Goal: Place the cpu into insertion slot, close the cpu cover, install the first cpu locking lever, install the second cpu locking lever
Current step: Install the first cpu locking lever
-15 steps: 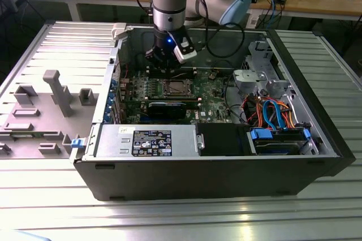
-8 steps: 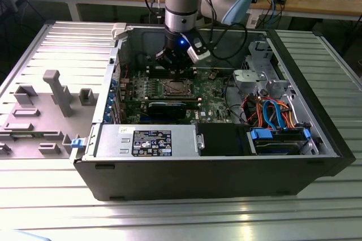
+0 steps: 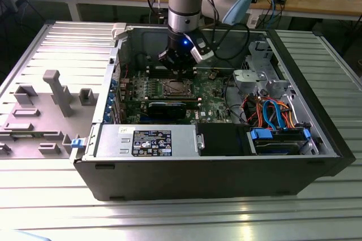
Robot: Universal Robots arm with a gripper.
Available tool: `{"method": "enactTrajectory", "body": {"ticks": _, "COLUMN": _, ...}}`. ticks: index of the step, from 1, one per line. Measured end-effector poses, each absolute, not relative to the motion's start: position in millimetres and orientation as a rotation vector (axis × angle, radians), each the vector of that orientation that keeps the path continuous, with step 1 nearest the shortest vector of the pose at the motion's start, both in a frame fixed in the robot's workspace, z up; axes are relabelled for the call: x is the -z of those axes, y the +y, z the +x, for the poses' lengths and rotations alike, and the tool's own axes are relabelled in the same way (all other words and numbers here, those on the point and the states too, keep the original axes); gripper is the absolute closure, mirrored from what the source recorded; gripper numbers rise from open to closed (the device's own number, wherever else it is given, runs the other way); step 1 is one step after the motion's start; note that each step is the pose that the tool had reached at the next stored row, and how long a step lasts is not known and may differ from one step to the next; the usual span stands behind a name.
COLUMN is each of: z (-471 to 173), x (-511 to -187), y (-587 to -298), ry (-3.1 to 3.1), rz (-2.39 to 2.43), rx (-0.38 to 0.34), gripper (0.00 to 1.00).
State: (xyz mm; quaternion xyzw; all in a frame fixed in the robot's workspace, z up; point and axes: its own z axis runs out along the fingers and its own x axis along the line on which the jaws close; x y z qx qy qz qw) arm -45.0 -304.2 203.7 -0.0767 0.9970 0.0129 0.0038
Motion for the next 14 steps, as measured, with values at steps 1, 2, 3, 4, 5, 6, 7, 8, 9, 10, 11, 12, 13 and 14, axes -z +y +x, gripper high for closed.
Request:
{"method": "enactTrajectory", "body": {"ticks": 1, "z": -44, "x": -204, "y": -304, "ry": 3.124, "rz": -0.245, "rx": -0.04, "gripper": 0.89}}
{"method": "enactTrajectory", "body": {"ticks": 2, "z": -43, "x": -203, "y": -304, "ry": 3.124, "rz": -0.247, "rx": -0.04, "gripper": 0.89}}
{"method": "enactTrajectory", "body": {"ticks": 3, "z": -41, "x": -203, "y": -304, "ry": 3.124, "rz": -0.251, "rx": -0.04, "gripper": 0.89}}
{"method": "enactTrajectory", "body": {"ticks": 4, "z": -38, "x": -203, "y": -304, "ry": 3.124, "rz": -0.256, "rx": -0.04, "gripper": 0.89}}
{"method": "enactTrajectory", "body": {"ticks": 5, "z": -37, "x": -203, "y": -304, "ry": 3.123, "rz": -0.258, "rx": -0.041, "gripper": 0.89}}
{"method": "enactTrajectory", "body": {"ticks": 6, "z": -35, "x": -203, "y": -304, "ry": 3.123, "rz": -0.26, "rx": -0.04, "gripper": 0.89}}
{"method": "enactTrajectory", "body": {"ticks": 7, "z": -34, "x": -203, "y": -304, "ry": 3.123, "rz": -0.262, "rx": -0.04, "gripper": 0.89}}
{"method": "enactTrajectory", "body": {"ticks": 8, "z": -33, "x": -203, "y": -304, "ry": 3.123, "rz": -0.264, "rx": -0.04, "gripper": 0.89}}
{"method": "enactTrajectory", "body": {"ticks": 9, "z": -33, "x": -203, "y": -304, "ry": 3.123, "rz": -0.266, "rx": -0.04, "gripper": 0.89}}
{"method": "enactTrajectory", "body": {"ticks": 10, "z": -32, "x": -203, "y": -303, "ry": 3.123, "rz": -0.268, "rx": -0.04, "gripper": 0.89}}
{"method": "enactTrajectory", "body": {"ticks": 11, "z": -31, "x": -203, "y": -302, "ry": 3.122, "rz": -0.27, "rx": -0.041, "gripper": 0.89}}
{"method": "enactTrajectory", "body": {"ticks": 12, "z": -31, "x": -203, "y": -301, "ry": 3.122, "rz": -0.271, "rx": -0.041, "gripper": 0.89}}
{"method": "enactTrajectory", "body": {"ticks": 13, "z": -30, "x": -203, "y": -300, "ry": 3.121, "rz": -0.273, "rx": -0.041, "gripper": 0.89}}
{"method": "enactTrajectory", "body": {"ticks": 14, "z": -30, "x": -203, "y": -299, "ry": 3.122, "rz": -0.276, "rx": -0.039, "gripper": 0.89}}
